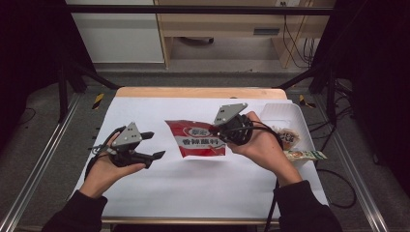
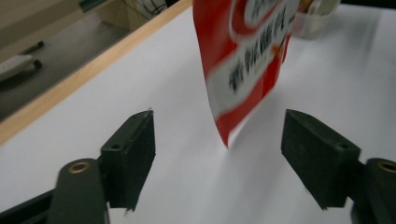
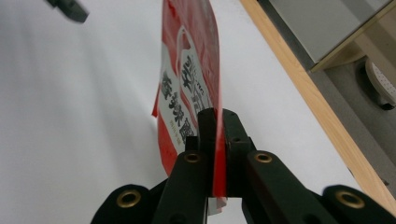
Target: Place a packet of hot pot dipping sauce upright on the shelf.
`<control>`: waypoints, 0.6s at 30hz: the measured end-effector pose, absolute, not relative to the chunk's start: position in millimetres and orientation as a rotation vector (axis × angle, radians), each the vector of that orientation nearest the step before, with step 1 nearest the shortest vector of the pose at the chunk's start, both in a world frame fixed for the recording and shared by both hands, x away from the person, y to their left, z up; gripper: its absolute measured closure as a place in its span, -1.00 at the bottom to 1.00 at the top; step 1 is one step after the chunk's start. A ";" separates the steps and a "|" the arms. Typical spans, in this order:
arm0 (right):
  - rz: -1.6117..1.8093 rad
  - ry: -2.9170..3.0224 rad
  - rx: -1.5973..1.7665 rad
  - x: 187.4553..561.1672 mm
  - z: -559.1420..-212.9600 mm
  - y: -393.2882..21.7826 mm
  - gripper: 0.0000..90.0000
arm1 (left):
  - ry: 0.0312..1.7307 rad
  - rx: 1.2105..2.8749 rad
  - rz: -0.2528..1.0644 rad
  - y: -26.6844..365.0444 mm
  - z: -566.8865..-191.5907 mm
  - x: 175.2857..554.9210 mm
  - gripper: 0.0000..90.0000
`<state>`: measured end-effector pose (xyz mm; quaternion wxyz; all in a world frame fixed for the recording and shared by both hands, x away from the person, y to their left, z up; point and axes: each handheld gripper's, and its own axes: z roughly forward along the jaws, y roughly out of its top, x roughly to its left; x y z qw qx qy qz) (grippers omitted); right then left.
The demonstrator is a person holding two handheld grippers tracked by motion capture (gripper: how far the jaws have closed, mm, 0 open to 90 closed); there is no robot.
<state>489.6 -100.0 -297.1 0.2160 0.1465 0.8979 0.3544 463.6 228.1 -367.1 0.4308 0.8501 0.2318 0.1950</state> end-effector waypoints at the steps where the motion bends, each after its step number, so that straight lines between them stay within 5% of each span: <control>1: 0.986 2.482 0.410 491.7 -295.6 -102.5 0.99 | 0.589 2.123 0.476 231.7 -374.3 462.4 -0.49; 18: 0.994 2.413 0.492 518.4 -271.3 -134.6 0.99 | 0.796 2.086 0.519 271.9 -436.9 441.4 -0.80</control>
